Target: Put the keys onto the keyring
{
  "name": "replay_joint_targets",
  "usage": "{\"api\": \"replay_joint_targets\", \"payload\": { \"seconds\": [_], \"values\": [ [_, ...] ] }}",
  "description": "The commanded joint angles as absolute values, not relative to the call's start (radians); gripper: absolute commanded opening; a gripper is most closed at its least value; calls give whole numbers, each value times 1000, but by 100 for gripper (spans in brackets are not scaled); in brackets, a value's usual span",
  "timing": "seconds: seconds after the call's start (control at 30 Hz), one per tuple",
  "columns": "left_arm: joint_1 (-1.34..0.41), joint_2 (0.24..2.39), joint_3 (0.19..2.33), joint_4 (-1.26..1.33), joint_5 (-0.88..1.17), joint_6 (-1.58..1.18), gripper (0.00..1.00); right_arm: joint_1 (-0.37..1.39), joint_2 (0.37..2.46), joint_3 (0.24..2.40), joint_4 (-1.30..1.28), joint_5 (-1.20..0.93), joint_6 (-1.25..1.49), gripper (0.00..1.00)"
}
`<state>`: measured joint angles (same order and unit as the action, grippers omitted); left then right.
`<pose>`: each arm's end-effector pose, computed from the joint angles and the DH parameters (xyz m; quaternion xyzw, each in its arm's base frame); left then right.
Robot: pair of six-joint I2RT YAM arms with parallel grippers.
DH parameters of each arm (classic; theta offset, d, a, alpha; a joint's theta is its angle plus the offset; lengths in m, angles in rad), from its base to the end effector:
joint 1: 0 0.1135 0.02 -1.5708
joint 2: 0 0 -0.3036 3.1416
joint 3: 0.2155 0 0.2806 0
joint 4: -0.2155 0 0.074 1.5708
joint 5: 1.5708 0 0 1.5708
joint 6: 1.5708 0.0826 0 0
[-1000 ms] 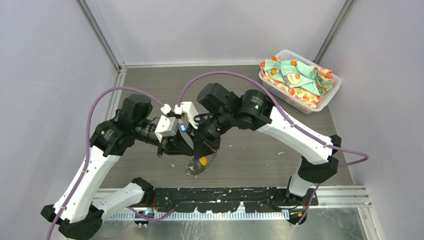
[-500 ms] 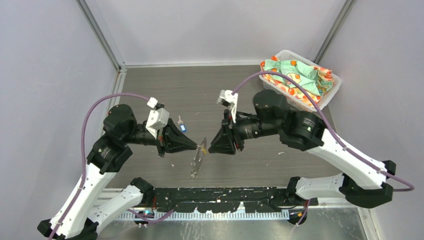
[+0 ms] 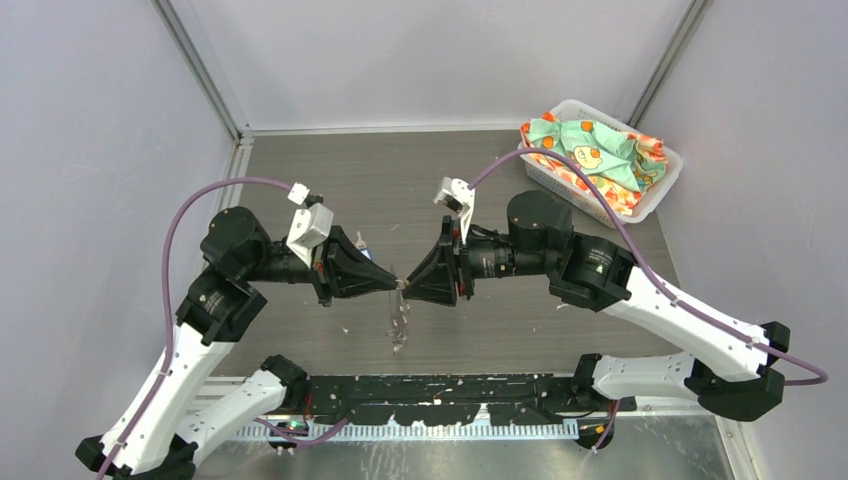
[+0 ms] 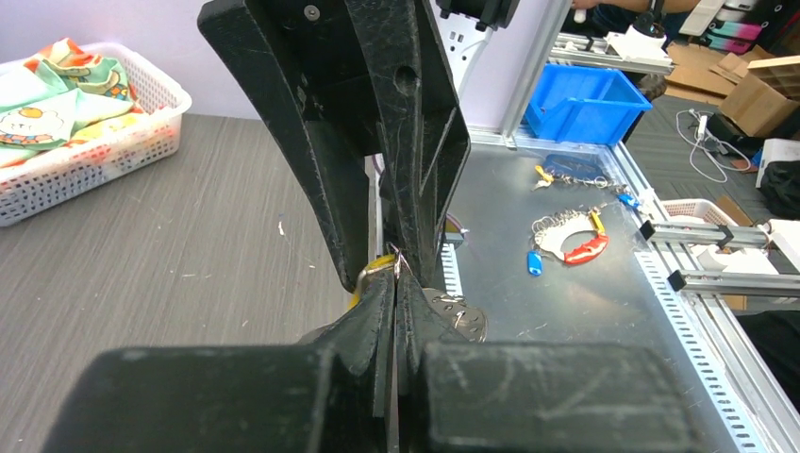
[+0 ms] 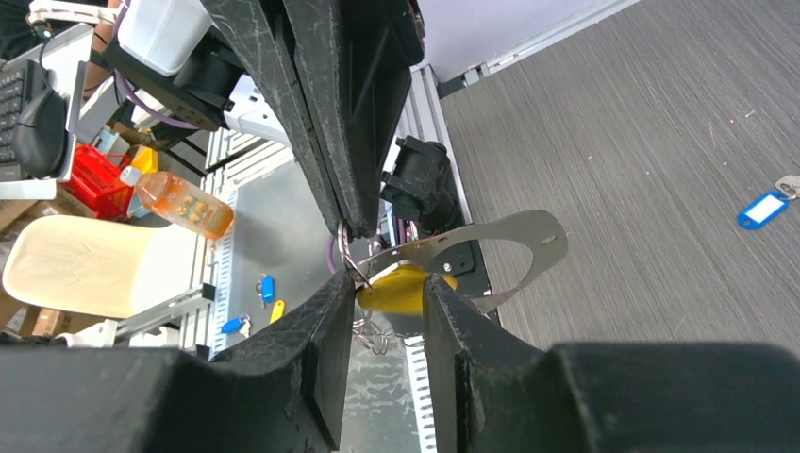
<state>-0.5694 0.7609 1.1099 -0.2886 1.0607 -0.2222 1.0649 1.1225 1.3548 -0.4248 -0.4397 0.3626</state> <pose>0.0886 -0.1423 0.4799 0.4649 0.5188 -0.5621 0.4459 0.1085 0.2684 0.4801 -0.3893 0.6595 0.5335 0.3589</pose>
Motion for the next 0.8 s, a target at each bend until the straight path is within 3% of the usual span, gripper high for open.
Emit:
{"api": "replay_joint_targets", "payload": {
  "seconds": [0.0,0.2,0.6,0.77],
  "values": [
    [-573,747,1117,-214,1055,-241,0,1065,1086,1344,-305,-450,395,38],
    [-573,740,1111,-220,1036,-234,0,1065,1078,1327,-309,-462,409,21],
    [-573,732,1116,-226,977,-221,0,1065,1051,1317,-379,-454,413,20],
    [-574,728,1120,-229,968,-215,0,1066,1057,1323,-403,-454,408,9]
  ]
}}
